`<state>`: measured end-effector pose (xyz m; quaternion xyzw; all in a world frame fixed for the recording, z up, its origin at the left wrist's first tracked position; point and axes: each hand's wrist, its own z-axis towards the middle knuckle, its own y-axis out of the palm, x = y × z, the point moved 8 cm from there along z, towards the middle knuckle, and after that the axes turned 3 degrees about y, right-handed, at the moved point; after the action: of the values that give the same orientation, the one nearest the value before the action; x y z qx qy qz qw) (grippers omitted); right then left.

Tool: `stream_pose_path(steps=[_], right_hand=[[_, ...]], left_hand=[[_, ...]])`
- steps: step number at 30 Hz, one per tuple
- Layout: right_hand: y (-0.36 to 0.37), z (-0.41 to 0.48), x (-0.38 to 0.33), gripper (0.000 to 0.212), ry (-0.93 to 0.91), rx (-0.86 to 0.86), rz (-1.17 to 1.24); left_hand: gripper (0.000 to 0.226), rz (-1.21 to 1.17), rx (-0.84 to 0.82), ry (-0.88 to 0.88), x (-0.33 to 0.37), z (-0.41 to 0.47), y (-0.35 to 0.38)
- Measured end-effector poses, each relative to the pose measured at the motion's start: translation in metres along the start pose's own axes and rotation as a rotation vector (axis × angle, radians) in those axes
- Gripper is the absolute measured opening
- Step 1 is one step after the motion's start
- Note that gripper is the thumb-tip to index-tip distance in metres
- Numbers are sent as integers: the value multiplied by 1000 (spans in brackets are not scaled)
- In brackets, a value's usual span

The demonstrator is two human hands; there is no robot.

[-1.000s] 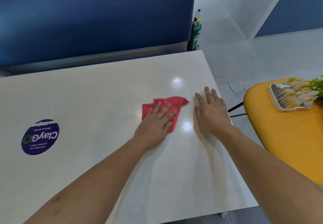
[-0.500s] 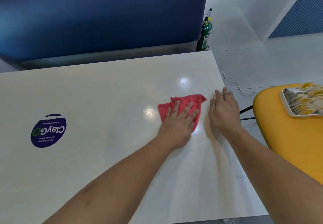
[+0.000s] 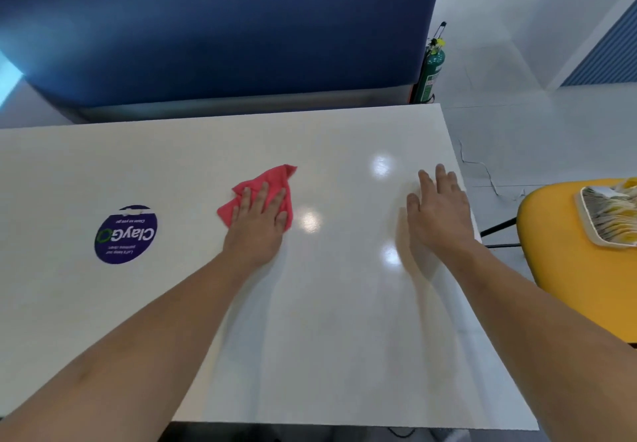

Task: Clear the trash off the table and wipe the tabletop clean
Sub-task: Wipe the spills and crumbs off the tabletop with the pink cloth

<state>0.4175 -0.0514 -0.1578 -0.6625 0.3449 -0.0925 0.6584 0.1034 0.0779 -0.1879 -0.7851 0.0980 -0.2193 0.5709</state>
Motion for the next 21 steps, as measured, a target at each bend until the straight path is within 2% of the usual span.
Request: stream_pose_path(steps=[4,7,10,12,13,17,21], right_hand=[[27,-27,-59,60,-144,-84,-6],[49,-57,-107,63,-251,-135,29],[71,-88,-154,63,-349,-187,75],[87,-106,-187,64,-425,-232,105],[93,-113,-203,65,-454,-258,114],[118,-127,-254,66,-495,-296,82],[136,-138,-277,71,-521,-212,-56]], left_hand=[[55,-58,-60,-37,-18,-42,3],[54,-187,-67,-2,-22,-74,0],[47,-305,148,-7,-42,-97,-35],[44,-253,254,-86,-70,-107,-57],[44,-197,236,-126,-83,-110,-61],[46,-62,-27,-190,-115,-116,-44],[46,-96,-27,-207,-128,-116,-45]])
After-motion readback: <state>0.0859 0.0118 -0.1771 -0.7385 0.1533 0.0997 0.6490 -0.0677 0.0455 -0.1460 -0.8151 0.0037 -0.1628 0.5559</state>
